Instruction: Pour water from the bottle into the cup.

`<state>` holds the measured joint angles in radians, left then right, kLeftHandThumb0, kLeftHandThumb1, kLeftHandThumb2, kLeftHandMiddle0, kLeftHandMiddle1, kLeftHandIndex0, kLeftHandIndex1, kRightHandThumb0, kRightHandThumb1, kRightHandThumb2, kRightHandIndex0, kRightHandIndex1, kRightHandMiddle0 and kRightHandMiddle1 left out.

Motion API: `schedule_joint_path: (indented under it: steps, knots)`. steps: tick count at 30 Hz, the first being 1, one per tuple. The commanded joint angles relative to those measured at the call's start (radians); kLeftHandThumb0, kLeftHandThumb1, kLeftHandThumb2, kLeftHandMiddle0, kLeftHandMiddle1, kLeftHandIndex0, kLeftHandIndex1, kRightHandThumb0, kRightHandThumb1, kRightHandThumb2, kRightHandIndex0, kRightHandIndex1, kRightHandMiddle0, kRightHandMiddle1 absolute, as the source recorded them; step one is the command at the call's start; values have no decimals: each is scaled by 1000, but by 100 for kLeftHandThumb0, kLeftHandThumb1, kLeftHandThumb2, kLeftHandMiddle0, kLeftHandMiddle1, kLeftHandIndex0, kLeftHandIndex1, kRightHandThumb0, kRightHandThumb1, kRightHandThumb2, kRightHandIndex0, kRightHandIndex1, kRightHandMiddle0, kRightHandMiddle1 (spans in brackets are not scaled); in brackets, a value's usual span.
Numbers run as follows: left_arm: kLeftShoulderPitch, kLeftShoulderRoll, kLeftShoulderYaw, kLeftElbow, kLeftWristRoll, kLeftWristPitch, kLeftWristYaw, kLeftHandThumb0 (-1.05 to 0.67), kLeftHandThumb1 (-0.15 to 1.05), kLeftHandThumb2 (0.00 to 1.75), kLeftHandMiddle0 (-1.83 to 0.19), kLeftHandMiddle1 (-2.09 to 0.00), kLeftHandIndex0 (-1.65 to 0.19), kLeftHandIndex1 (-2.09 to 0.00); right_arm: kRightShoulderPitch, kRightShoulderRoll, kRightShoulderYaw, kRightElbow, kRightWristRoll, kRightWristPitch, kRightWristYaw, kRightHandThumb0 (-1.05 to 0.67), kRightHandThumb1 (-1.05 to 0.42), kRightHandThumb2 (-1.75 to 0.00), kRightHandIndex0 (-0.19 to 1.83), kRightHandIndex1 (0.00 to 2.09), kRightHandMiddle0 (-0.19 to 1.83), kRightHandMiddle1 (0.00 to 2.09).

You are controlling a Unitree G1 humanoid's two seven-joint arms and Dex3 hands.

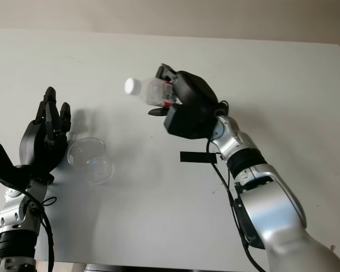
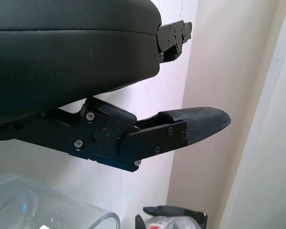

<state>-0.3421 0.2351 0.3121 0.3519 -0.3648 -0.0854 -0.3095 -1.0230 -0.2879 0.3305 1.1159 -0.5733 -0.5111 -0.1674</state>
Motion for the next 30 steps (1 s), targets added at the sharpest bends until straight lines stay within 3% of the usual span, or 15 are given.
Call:
schedule_joint_path:
  steps: [1,9,14,17,24,30]
  knots:
    - [10,-6,-2,-12,0,-7,-4,-77,105,65,19,0,19,0,-37,5,21,5,-19,-19,-29,-14,-105,-16,89,209,56,209]
    - [15,-17,-16,-33,23,-1,25,-79,105,66,19,0,19,0,-64,9,83,-1,-76,-58,-92,-14,-103,-19,91,209,49,209]
    - [22,-27,-24,-46,34,-1,44,-78,105,67,19,0,19,0,-85,14,110,11,-103,-92,-144,-12,-101,-21,101,209,56,209]
    - [23,-33,-26,-46,35,-5,48,-78,105,67,19,0,19,0,-100,18,130,21,-129,-107,-194,-13,-96,-29,108,209,66,209]
    - [21,-46,-25,-41,31,-15,50,-77,105,66,19,0,19,0,-127,34,153,26,-145,-127,-220,-14,-79,-64,115,209,80,209]
    - [24,-51,-24,-42,31,-19,51,-77,105,66,19,0,19,0,-152,38,214,22,-233,-129,-344,-15,-71,-75,119,209,88,209]
